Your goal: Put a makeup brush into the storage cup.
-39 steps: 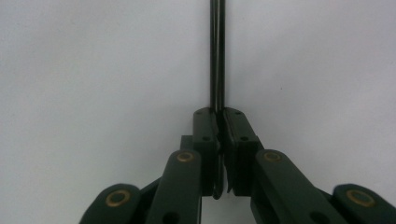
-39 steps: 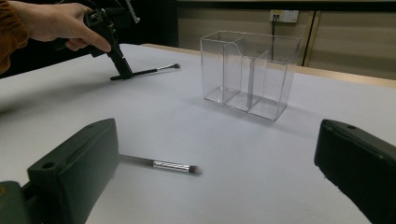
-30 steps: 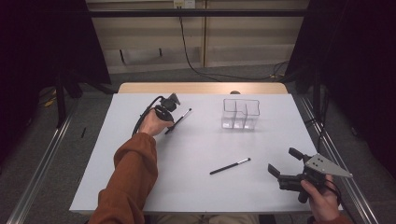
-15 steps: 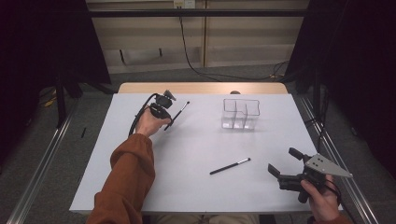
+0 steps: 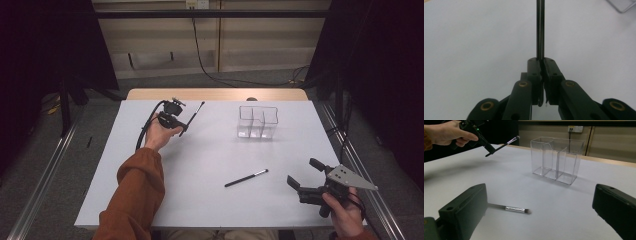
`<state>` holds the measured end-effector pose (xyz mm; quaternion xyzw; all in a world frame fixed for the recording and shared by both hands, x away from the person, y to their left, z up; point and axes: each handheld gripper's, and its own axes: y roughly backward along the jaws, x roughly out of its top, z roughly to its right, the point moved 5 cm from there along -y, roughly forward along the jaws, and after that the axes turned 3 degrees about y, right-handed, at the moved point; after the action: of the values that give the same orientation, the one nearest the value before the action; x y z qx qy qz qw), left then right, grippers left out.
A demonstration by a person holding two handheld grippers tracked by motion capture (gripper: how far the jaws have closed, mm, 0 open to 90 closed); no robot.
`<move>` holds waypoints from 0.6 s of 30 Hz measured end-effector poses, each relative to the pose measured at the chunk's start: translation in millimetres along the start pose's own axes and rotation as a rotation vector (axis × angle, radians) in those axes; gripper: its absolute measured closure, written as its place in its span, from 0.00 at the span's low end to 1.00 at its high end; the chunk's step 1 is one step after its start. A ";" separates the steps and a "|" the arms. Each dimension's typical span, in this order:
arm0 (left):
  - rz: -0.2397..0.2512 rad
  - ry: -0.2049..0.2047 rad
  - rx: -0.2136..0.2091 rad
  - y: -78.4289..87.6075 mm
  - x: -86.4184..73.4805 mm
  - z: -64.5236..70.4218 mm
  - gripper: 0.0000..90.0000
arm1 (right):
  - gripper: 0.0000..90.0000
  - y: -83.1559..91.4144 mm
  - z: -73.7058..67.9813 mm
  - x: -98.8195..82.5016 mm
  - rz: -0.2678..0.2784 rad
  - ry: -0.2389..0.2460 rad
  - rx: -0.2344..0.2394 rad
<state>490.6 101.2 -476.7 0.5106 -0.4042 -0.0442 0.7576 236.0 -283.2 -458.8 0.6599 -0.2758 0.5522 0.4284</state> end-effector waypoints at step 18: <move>0.271 0.029 -0.035 19.1 1.7 1.5 0.94 | 0.00 -0.3 -0.2 0.6 0.007 -0.010 -0.002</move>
<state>484.2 108.3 -460.0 0.4388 -0.4575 0.0590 0.7712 236.3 -282.8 -458.3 0.6614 -0.2807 0.5502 0.4256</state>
